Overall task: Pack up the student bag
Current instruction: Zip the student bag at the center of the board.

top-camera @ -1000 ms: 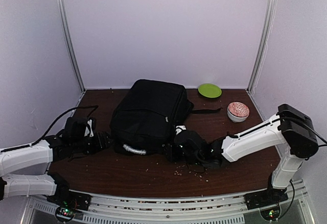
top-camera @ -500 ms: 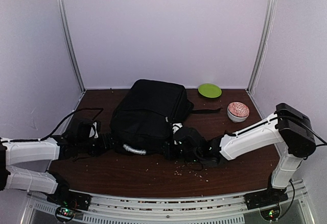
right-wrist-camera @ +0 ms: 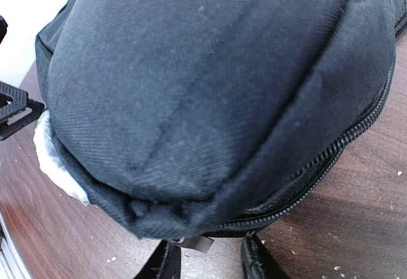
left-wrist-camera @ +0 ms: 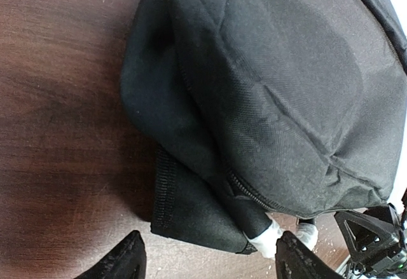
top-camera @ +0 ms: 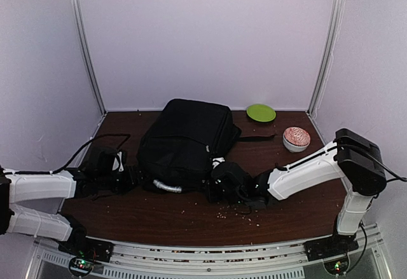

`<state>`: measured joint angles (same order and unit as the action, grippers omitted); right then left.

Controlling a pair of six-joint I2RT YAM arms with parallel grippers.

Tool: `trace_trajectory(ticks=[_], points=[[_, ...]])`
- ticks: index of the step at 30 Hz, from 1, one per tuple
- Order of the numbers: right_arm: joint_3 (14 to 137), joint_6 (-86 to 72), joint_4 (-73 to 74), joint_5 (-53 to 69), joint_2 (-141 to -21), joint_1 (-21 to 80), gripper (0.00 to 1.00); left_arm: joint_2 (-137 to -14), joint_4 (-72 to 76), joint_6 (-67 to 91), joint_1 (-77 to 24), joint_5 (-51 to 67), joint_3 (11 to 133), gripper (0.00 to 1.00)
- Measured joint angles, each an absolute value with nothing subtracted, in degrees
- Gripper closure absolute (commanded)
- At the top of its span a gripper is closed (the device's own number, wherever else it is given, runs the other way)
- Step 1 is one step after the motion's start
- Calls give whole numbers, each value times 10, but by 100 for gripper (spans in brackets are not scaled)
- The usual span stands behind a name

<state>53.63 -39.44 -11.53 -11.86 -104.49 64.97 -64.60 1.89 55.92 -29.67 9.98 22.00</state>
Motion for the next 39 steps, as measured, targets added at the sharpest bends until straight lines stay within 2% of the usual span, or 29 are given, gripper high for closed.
trace_trajectory(ticks=[12, 20, 30, 39], points=[[555, -390, -102, -123, -1054, 650, 82, -654, 29, 561, -297, 104, 222, 29], [561, -389, -99, -124, -1058, 650, 100, -654, 30, 561, -297, 105, 222, 29], [561, -388, -102, -124, -1058, 652, 100, -654, 39, 581, -302, 112, 222, 30], [559, -370, -106, -124, -1058, 652, 100, -681, 79, 683, -416, 74, 224, 27]])
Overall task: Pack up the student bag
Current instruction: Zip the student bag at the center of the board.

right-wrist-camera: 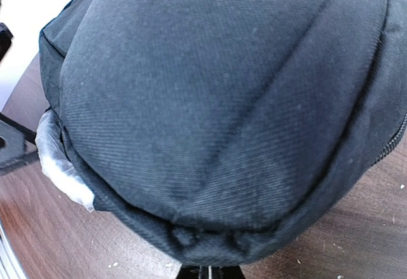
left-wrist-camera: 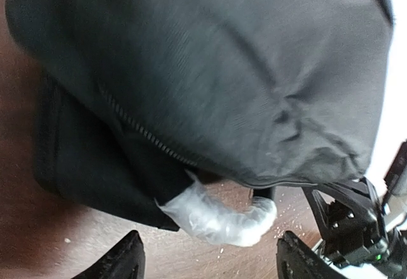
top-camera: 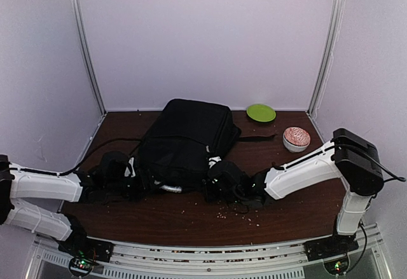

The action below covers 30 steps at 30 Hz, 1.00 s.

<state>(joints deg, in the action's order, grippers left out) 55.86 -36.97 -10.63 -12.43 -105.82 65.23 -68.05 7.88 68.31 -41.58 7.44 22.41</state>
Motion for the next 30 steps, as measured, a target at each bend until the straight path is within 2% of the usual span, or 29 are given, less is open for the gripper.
trace_trajectory(ticks=[9, 14, 18, 26, 30], points=[[557, -362, -110, -124, -1058, 653, 100, -775, 89, 766, -446, 50, 268, 25], [554, -361, -112, -118, -1058, 653, 100, -807, 86, 781, -448, 47, 290, 30], [552, -361, -114, -114, -1058, 656, 100, -823, 84, 784, -448, 46, 299, 49], [547, -357, -114, -104, -1055, 658, 100, -842, 74, 793, -448, 33, 305, 98], [528, -350, -123, -90, -1040, 659, 100, -843, 75, 805, -444, 23, 306, 100]])
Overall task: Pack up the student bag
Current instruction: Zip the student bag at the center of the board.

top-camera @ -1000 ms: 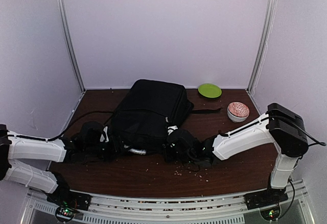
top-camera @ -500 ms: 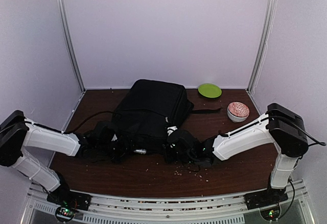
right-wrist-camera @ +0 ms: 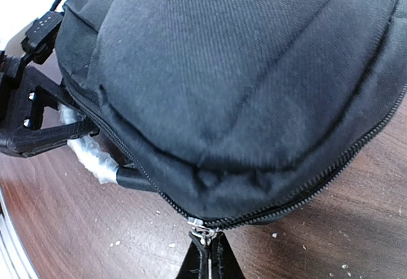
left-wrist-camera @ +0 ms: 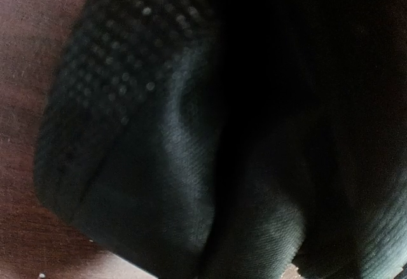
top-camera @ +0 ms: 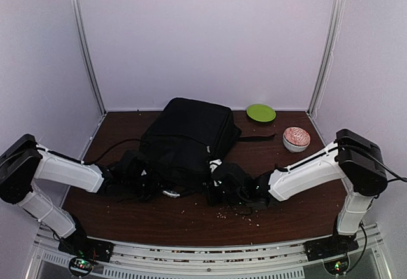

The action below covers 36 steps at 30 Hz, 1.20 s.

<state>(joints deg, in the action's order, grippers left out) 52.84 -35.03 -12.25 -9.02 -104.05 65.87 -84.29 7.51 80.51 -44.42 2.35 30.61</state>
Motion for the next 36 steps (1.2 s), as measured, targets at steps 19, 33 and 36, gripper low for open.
trace_trajectory(ticks=[19, 33, 36], points=[[457, -339, -178, -95, -984, 659, 100, -827, 65, 797, -446, 12, 306, 100], [446, -367, -177, -147, -977, 643, 100, -778, 70, 792, -446, 8, 273, 100], [448, -375, -176, -157, -979, 639, 100, -770, 70, 792, -446, 8, 266, 100]])
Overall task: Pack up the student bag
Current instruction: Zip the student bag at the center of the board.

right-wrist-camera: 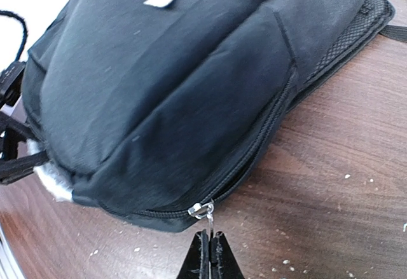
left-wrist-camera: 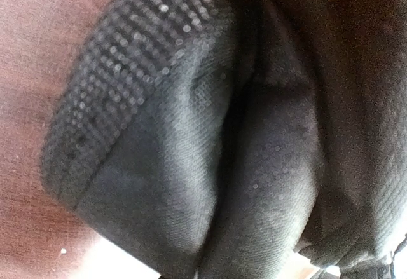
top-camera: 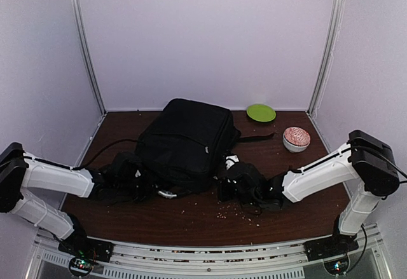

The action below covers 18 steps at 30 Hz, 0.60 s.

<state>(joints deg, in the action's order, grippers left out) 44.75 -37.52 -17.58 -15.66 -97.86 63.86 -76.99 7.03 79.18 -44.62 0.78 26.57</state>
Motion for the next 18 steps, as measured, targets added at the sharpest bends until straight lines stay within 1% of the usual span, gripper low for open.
trace_trajectory(ticks=[18], points=[[453, -406, -197, -168, -999, 593, 100, -752, 70, 791, -446, 8, 255, 100]])
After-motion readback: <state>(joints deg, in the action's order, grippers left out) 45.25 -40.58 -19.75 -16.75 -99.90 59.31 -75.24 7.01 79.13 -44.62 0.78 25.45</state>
